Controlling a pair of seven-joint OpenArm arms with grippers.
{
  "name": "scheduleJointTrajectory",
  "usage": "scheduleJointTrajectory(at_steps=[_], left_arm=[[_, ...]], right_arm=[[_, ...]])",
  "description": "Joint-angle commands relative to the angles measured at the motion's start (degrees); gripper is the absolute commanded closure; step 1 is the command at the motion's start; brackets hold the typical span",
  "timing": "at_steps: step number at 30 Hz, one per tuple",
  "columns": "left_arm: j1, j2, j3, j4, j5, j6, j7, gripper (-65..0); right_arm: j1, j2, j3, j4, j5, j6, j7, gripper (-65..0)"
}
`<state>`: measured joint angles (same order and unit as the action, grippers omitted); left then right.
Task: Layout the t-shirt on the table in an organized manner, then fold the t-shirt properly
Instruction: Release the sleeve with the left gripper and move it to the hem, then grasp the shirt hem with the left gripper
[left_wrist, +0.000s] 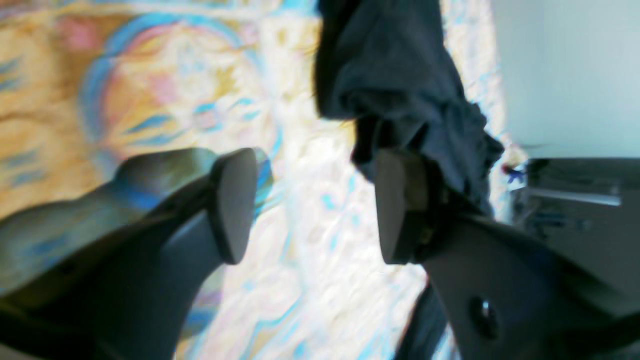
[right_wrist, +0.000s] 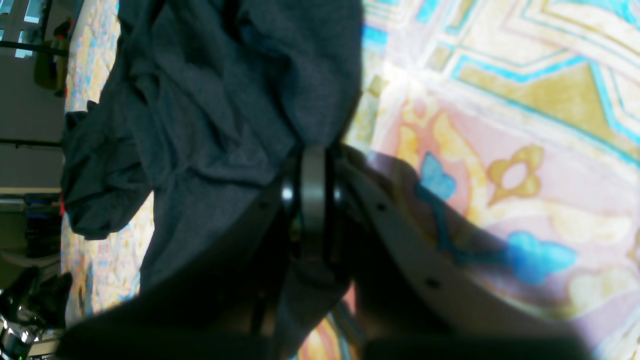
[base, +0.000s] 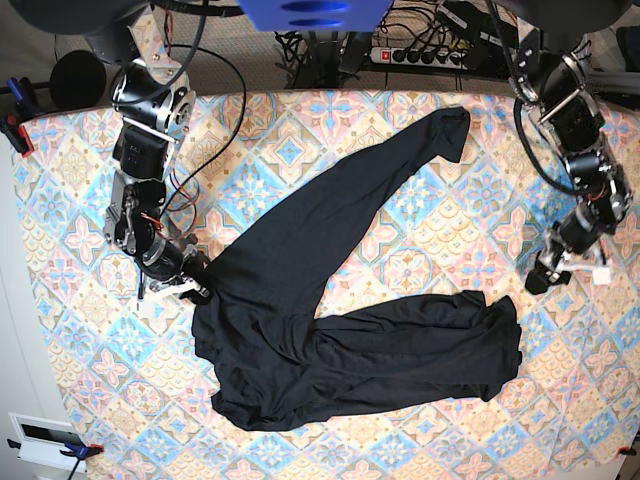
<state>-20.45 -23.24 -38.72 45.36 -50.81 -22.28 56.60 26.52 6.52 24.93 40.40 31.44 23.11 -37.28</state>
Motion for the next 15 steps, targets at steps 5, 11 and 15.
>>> scheduleJointTrajectory(at_steps=[5, 11, 15], left_arm=[[-4.48, 1.4, 5.36, 0.22, -1.19, -0.09, -3.9, -34.8], [-6.67, 4.74, 10.28, 0.13, -1.28, 5.54, -8.55, -34.8], [-6.85, 5.18, 12.04, -0.13, -1.28, 5.54, -10.58, -34.8]], right_arm=[[0.42, -0.06, -0.09, 0.08, 0.6, -0.56, -1.27, 0.0], [0.42, -0.06, -0.09, 0.08, 0.6, -0.56, -1.27, 0.0], [0.42, -0.06, -0.09, 0.08, 0.6, -0.56, -1.36, 0.0]])
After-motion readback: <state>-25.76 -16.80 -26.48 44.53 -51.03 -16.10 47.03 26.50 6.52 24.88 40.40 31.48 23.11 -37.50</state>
